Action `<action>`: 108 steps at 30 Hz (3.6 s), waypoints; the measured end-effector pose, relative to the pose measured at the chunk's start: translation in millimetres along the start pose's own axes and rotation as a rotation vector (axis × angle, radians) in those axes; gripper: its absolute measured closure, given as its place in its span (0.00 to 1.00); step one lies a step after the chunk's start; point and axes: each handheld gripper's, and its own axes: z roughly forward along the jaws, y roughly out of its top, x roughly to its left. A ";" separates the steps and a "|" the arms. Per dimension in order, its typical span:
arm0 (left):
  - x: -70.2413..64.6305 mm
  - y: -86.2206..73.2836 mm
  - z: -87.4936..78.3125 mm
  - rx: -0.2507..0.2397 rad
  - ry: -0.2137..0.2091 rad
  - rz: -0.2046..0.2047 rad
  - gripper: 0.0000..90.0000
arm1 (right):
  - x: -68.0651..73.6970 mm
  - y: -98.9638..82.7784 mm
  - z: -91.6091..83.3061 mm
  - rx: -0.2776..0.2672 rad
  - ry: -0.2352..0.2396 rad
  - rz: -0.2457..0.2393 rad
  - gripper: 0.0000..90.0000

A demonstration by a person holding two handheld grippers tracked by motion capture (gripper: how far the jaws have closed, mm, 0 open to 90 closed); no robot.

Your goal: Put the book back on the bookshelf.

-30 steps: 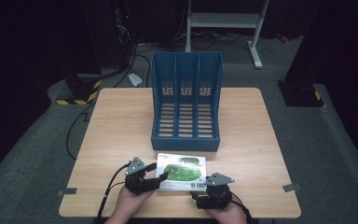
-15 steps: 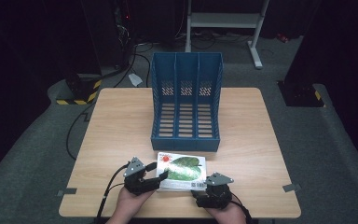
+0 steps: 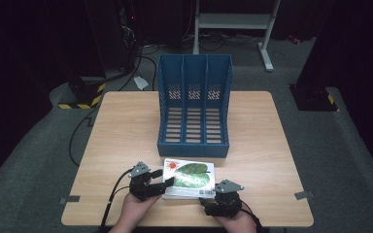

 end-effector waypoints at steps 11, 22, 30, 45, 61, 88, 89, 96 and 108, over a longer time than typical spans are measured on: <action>-5.6 4.0 15.7 0.026 -0.044 0.021 0.46 | -0.1 0.3 0.6 -0.003 0.002 0.007 0.23; -2.1 3.2 13.7 0.042 -0.066 0.054 0.50 | 0.2 -0.6 -17.1 -0.084 0.025 -0.005 0.30; -0.4 1.8 13.7 0.045 -0.068 0.077 0.53 | -12.1 1.1 -17.6 -0.095 0.011 0.030 0.38; -6.5 3.7 8.2 0.035 -0.050 0.205 0.60 | -25.6 -0.9 -23.2 -0.152 -0.021 0.055 0.37; -7.2 1.7 4.9 0.003 -0.065 0.280 0.64 | -33.2 7.1 -18.9 -0.122 0.012 0.128 0.34; -23.1 -0.4 -7.5 -0.092 -0.055 0.464 0.66 | -37.3 15.0 -0.8 -0.101 0.076 0.174 0.31; -23.8 -0.3 -7.8 -0.095 -0.054 0.472 0.66 | -38.7 15.3 1.1 -0.097 0.077 0.181 0.29; -26.9 -0.8 -10.7 -0.124 -0.064 0.510 0.68 | -42.0 16.1 6.8 -0.096 0.121 0.218 0.24; -29.0 -2.4 -11.7 -0.137 -0.056 0.544 0.68 | -45.7 17.5 13.7 -0.092 0.166 0.260 0.19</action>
